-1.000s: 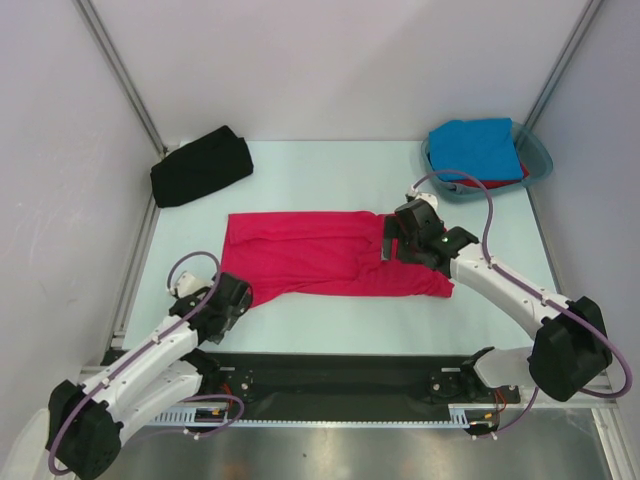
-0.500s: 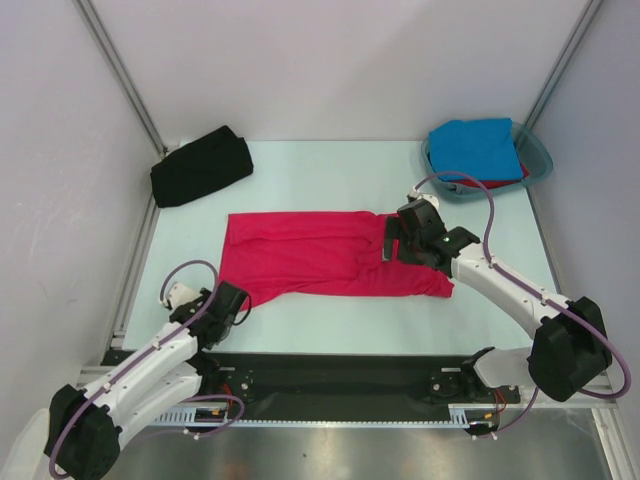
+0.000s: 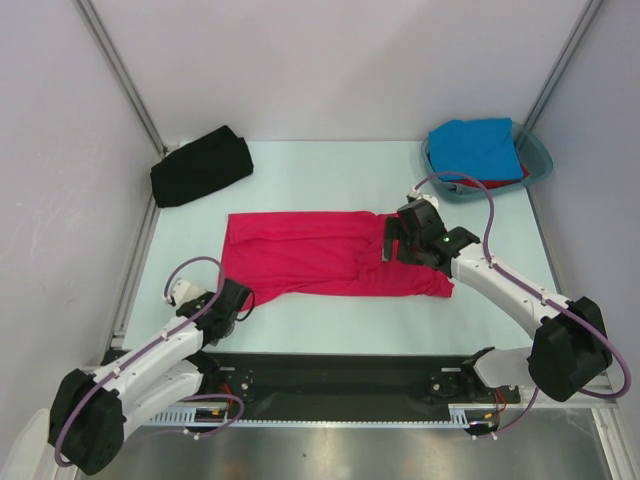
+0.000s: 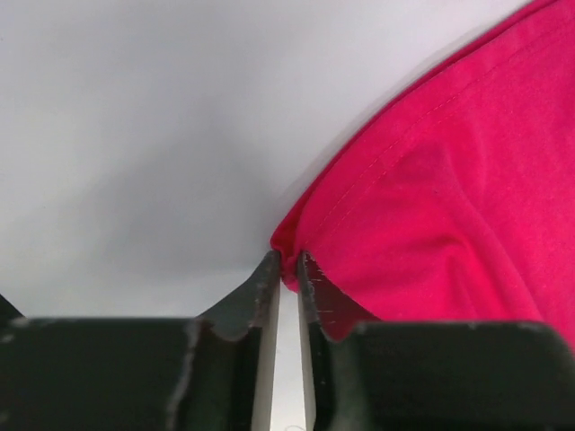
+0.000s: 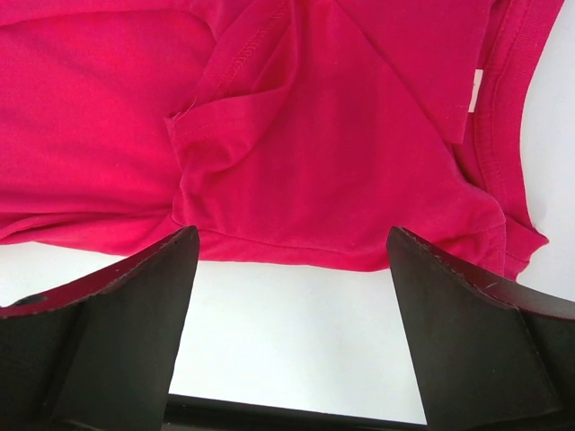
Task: Fold and stack the t-shirts
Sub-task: Fold the tshirt
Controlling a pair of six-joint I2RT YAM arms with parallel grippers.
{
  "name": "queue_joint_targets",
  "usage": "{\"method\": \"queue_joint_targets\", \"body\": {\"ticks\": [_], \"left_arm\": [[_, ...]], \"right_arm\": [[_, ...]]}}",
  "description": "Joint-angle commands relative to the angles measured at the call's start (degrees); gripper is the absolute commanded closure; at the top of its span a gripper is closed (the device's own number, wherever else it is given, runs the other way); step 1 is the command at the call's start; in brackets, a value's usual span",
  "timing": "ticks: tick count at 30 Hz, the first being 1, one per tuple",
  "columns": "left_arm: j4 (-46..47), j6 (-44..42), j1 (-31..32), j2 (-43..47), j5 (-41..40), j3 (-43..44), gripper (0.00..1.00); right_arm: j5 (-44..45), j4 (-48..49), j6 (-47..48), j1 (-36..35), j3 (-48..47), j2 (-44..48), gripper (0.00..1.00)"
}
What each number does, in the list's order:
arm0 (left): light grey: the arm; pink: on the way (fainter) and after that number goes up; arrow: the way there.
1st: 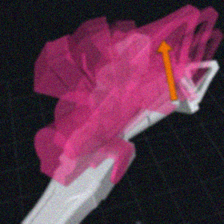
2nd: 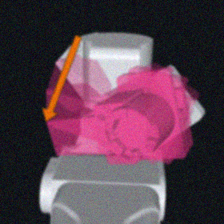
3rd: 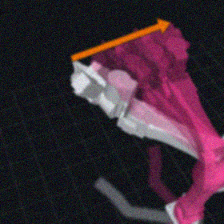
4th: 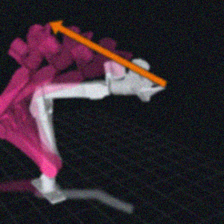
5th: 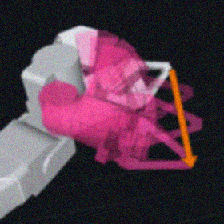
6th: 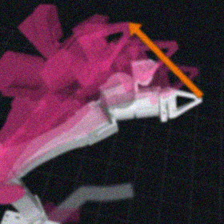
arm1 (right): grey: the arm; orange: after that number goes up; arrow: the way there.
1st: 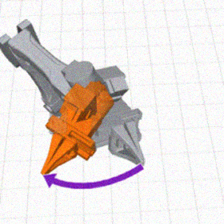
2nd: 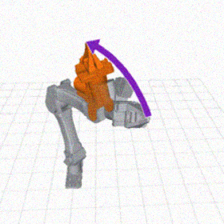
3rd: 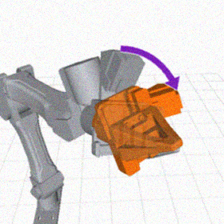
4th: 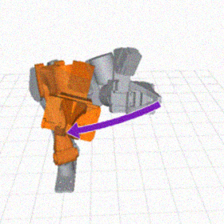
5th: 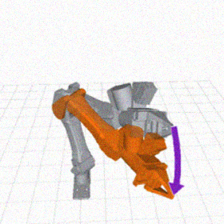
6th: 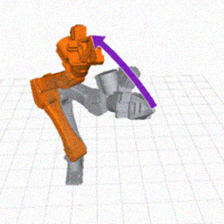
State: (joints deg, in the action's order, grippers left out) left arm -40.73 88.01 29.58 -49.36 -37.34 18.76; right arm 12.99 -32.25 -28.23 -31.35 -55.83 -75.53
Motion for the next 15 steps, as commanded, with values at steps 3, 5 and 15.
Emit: {"method": "queue_joint_targets", "body": {"ticks": [3, 5, 15], "left_arm": [[1.26, -0.9, -0.75, 1.2, 0.87, -1.36, 0.92], [1.09, -1.35, -0.75, 2.16, 0.69, -1.27, 0.96], [-2.86, -6.35, -0.75, 4.71, -1.5, 6.01, 1.0]], "right_arm": [[0.19, 0.79, -0.07, 0.15, -0.68, 0.29, 0.09], [0.19, 0.7, -0.16, 0.24, -0.68, 0.2, 0.09], [-0.16, 1.05, -0.42, 0.07, -0.77, -0.85, 0.09]]}}
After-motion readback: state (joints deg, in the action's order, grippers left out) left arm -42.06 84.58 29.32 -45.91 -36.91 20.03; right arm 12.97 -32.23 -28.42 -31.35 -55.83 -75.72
